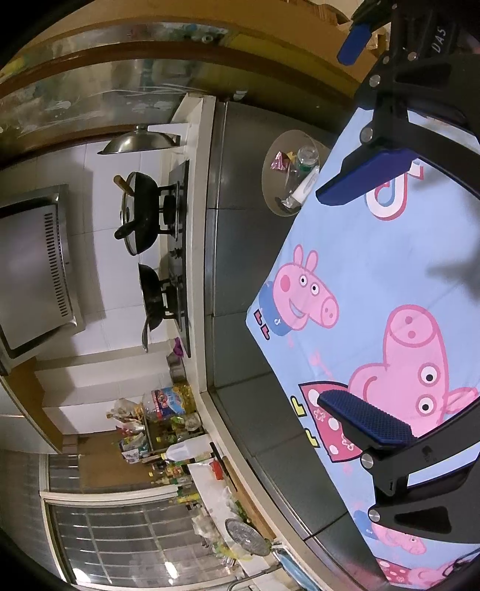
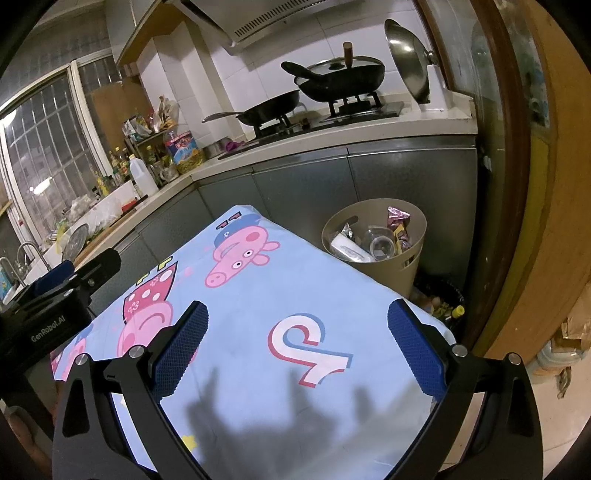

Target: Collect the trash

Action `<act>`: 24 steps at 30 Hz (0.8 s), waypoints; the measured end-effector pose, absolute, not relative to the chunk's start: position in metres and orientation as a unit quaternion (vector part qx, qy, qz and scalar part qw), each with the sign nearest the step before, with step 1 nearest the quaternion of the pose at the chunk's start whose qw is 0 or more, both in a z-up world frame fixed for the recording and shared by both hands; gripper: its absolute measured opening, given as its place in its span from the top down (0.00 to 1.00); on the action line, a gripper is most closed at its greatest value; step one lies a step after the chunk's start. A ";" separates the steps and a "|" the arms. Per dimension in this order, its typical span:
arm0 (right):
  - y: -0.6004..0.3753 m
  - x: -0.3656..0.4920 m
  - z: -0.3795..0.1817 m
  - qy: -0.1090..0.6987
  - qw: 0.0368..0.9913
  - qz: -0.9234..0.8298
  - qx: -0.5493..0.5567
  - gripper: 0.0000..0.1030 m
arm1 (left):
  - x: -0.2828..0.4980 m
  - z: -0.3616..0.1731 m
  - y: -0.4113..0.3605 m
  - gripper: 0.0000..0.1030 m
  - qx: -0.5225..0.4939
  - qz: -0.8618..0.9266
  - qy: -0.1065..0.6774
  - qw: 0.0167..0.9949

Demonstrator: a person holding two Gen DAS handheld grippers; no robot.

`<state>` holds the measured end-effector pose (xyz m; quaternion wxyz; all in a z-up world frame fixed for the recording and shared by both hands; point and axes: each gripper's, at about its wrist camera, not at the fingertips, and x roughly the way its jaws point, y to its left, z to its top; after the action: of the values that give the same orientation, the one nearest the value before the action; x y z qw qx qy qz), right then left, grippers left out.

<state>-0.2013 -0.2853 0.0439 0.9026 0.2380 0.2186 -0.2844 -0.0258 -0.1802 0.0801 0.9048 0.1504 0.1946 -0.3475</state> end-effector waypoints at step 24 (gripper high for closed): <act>-0.286 -0.209 0.042 0.214 0.900 -0.290 0.245 0.06 | -0.032 0.077 -0.189 0.04 0.156 -0.360 0.197 0.898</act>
<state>-0.2093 -0.2865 0.0423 0.9000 0.2454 0.2142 -0.2897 -0.0325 -0.1889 0.0766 0.8985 0.1561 0.1966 -0.3602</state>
